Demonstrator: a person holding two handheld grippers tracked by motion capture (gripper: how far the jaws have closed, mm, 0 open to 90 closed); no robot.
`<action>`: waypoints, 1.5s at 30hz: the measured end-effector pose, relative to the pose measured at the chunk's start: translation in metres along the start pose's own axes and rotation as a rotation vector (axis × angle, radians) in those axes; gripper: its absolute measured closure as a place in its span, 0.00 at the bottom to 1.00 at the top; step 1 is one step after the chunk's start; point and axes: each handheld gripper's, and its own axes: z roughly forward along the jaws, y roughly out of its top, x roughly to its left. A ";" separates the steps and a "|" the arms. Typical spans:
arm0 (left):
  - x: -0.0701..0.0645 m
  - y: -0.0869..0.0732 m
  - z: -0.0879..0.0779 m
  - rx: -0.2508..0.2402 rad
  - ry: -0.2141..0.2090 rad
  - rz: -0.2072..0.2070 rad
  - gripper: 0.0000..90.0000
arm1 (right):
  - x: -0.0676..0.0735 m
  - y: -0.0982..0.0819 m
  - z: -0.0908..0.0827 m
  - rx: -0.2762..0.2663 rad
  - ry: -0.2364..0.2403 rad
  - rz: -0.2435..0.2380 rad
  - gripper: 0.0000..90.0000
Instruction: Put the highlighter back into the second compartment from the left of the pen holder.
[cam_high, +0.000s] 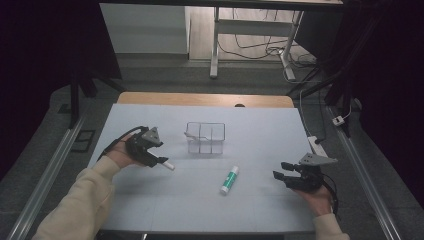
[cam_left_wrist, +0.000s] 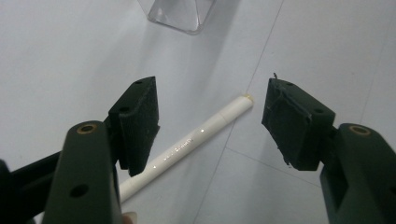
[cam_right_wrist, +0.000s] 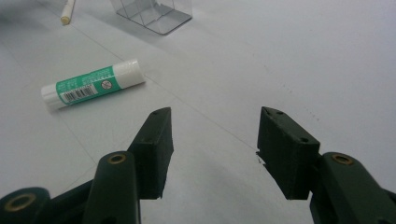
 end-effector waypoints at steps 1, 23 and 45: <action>0.001 0.001 0.002 0.008 -0.001 0.007 0.40 | 0.000 0.000 0.000 0.001 0.002 0.000 0.50; 0.009 0.001 0.024 0.102 -0.050 0.147 0.36 | 0.002 0.001 0.003 0.018 0.010 -0.008 0.49; 0.013 -0.001 0.046 0.141 -0.104 0.265 0.42 | 0.002 0.000 0.008 0.041 0.002 -0.006 0.49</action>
